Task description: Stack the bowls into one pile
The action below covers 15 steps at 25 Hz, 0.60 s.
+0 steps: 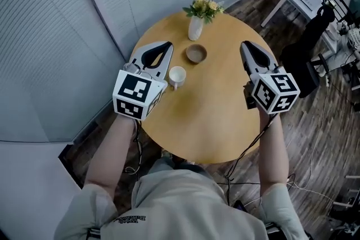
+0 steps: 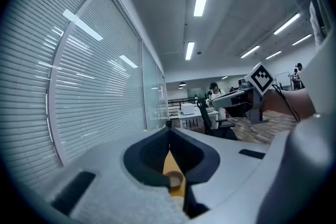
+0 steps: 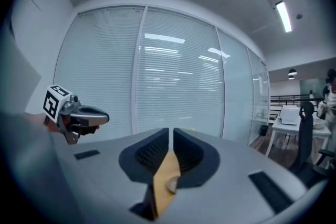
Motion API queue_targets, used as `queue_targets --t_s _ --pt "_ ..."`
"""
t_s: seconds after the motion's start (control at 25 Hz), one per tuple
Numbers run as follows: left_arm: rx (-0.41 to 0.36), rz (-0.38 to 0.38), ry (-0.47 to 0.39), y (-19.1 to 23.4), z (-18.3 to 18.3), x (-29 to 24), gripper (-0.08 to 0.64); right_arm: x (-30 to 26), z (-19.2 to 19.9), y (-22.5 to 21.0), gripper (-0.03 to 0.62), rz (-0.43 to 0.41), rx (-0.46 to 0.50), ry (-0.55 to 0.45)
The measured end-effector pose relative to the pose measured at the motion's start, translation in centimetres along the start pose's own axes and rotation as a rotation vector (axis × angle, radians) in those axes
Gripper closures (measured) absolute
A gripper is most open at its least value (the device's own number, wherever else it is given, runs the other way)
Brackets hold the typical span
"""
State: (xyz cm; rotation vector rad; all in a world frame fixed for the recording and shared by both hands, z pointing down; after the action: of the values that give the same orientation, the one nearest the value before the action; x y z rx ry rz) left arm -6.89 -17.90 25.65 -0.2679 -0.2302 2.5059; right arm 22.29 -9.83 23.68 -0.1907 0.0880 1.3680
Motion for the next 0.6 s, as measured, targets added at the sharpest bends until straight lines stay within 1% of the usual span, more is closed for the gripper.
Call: queue_targets --t_s 0.2,0.36,0.6 --pt "-0.031 0.021 -0.050 -1.7 -2.8 2.1 0.538 4.4 -1.9 1.9 0.548 -0.015 0.004 -0.070" --pt "-0.036 0.038 -0.086 -2.8 -4.1 3.5 0.538 7.1 -2.3 2.6 0.554 -0.021 0.033 -0.083" --pt "-0.051 0.061 -0.127 -4.6 -5.2 5.3 0.538 10.3 -2.4 3.9 0.554 -0.032 0.036 -0.117"
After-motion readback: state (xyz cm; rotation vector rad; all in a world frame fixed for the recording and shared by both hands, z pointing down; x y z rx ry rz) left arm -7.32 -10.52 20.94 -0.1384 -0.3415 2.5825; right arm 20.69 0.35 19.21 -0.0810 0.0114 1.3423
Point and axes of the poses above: the fingertips, and each gripper's own axes: x backward along the fingers, y to its left, z out of its underside, the point moved 10 cm from there along x, backward along the fingers, and after that the axes turned 5 degrees about -x, right-handed, at the moved point
